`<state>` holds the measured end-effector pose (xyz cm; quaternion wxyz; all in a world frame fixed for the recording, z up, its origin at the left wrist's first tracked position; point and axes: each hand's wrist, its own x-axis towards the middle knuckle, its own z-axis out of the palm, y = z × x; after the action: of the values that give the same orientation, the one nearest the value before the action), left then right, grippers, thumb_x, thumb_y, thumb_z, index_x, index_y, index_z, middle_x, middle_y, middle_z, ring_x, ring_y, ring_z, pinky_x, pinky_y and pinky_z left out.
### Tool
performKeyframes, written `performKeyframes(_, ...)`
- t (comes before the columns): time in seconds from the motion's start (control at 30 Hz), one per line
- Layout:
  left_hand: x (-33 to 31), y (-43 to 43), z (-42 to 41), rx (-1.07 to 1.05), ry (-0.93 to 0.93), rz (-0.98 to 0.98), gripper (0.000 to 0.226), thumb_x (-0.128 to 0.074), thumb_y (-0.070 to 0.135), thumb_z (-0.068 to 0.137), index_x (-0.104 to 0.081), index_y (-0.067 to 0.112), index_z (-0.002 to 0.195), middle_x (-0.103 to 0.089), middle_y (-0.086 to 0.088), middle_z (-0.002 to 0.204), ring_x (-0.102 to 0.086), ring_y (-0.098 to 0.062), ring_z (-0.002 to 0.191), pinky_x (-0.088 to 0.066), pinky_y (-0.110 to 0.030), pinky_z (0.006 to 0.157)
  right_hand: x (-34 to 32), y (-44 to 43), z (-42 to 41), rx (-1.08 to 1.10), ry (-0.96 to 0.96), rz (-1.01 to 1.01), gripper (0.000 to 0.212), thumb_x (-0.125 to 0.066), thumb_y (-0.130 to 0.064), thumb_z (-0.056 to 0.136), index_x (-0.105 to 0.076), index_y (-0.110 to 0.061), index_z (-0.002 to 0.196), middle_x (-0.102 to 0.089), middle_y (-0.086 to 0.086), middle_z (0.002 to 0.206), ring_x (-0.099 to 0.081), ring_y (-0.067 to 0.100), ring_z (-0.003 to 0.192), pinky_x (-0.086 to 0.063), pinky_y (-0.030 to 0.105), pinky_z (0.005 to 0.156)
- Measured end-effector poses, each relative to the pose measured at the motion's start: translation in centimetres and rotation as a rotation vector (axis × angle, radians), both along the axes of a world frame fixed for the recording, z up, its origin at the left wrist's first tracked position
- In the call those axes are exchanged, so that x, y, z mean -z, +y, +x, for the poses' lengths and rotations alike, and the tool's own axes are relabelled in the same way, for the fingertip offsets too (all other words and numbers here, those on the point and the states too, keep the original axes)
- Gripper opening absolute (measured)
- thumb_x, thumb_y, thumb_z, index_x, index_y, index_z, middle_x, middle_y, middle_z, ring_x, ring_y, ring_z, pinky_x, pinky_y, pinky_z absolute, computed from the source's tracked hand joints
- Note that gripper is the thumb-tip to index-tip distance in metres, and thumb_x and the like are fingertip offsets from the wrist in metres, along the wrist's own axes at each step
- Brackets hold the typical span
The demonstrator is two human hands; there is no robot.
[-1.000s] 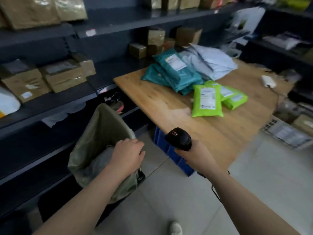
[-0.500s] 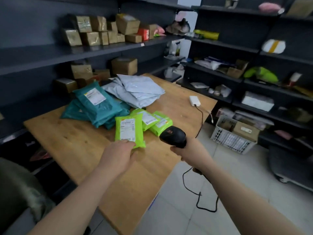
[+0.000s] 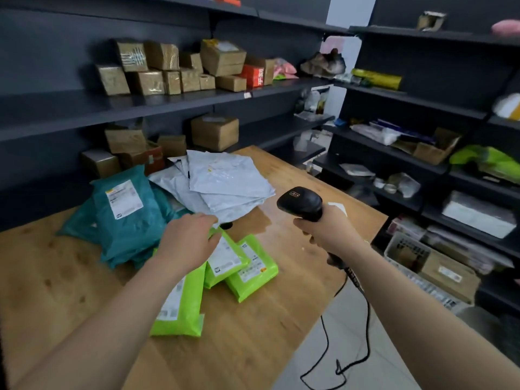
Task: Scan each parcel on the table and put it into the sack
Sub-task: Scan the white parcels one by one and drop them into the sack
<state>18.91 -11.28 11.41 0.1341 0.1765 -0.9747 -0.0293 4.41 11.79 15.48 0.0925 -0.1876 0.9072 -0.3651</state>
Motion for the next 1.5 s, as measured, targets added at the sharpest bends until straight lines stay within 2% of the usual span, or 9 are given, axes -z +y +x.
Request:
performKeyframes(0.53,4.5,-14.2,-19.1,-0.474,-0.108,0.391,0.052,-0.052,0.037,0.094,-0.037,0.01,0.136,-0.051,-0.018,0.12,-0.054,-0.035,0.106,-0.049,-0.041,0.083,4.8,-16.8,-24.6,-0.123,-0.32,-0.169,0.018,-0.07,-0.031,0.086,-0.056,-0.027,0.096,-0.067,0.001,0.079,-0.062,0.013,0.064,-0.048,0.022,0.048)
performKeyframes(0.63,5.8,-15.1,-20.8,-0.569,-0.053,0.531,0.053,-0.055,0.031,0.094,-0.034,0.01,0.138,-0.051,-0.021,0.12,-0.053,-0.037,0.104,-0.048,-0.039,0.083,6.8,-19.2,-27.2,-0.165,-0.382,-0.168,0.016,-0.072,-0.033,0.083,-0.059,-0.024,0.084,-0.061,0.0,0.073,-0.057,0.016,0.062,-0.045,0.025,0.053)
performKeyframes(0.83,5.9,-13.4,-22.1,-0.644,0.277,0.626,0.027,-0.059,0.01,0.092,-0.054,0.007,0.119,-0.061,-0.011,0.103,-0.049,-0.02,0.093,-0.043,-0.029,0.087,9.7,-21.9,-30.3,-0.293,-0.554,-0.218,0.029,-0.073,-0.031,0.084,-0.063,-0.019,0.108,-0.065,0.001,0.091,-0.061,0.017,0.081,-0.046,0.028,0.067)
performKeyframes(0.97,5.2,-10.2,-20.9,-0.565,0.252,0.663,0.039,-0.052,0.001,0.094,-0.054,0.004,0.132,-0.058,-0.009,0.129,-0.051,-0.013,0.108,-0.03,-0.006,0.081,10.6,-22.0,-31.3,-0.336,-0.677,-0.258,0.032,-0.073,-0.027,0.086,-0.064,-0.015,0.113,-0.068,0.008,0.107,-0.064,0.024,0.097,-0.053,0.039,0.087)
performKeyframes(1.07,5.0,-8.0,-19.1,-0.543,0.143,0.688,0.041,-0.045,0.004,0.097,-0.052,0.013,0.136,-0.051,-0.005,0.139,-0.049,-0.016,0.124,-0.035,-0.015,0.095,10.4,-21.3,-31.4,-0.405,-0.723,-0.26,0.031,-0.073,-0.03,0.086,-0.066,-0.013,0.111,-0.069,0.007,0.103,-0.066,0.021,0.092,-0.053,0.032,0.074)
performKeyframes(1.13,5.3,-6.7,-17.6,-0.568,0.097,0.697,0.04,-0.042,0.006,0.098,-0.052,0.018,0.135,-0.049,-0.004,0.136,-0.048,-0.019,0.125,-0.037,-0.024,0.097,10.4,-20.5,-31.1,-0.434,-0.751,-0.247,0.035,-0.074,-0.028,0.085,-0.066,-0.008,0.113,-0.07,0.014,0.108,-0.067,0.029,0.099,-0.055,0.038,0.081)
performKeyframes(1.23,6.6,-4.7,-16.2,-0.839,0.361,0.733,0.037,-0.047,0.013,0.099,-0.047,0.02,0.135,-0.05,-0.006,0.13,-0.054,-0.025,0.11,-0.043,-0.032,0.087,10.2,-19.0,-29.9,-0.495,-0.792,-0.193,0.034,-0.074,-0.025,0.086,-0.066,-0.005,0.112,-0.069,0.019,0.114,-0.068,0.032,0.101,-0.052,0.047,0.095)
performKeyframes(1.37,9.2,-1.0,-16.8,-1.102,1.082,1.487,0.05,-0.067,0.019,0.089,-0.047,0.005,0.133,-0.061,-0.01,0.125,-0.064,-0.027,0.104,-0.054,-0.041,0.087,9.8,-16.2,-27.8,-0.561,-0.765,-0.111,0.026,-0.073,-0.022,0.085,-0.068,-0.002,0.101,-0.071,0.016,0.096,-0.07,0.026,0.078,-0.059,0.039,0.071)
performKeyframes(1.5,11.7,3.3,-18.7,-0.964,1.131,1.763,0.037,-0.07,0.006,0.085,-0.059,0.009,0.12,-0.07,-0.009,0.114,-0.068,-0.026,0.097,-0.056,-0.037,0.069,9.4,-13.1,-26.5,-0.623,-0.786,0.023,0.04,-0.078,-0.028,0.08,-0.068,0.004,0.102,-0.068,0.023,0.086,-0.067,0.033,0.074,-0.06,0.047,0.069)
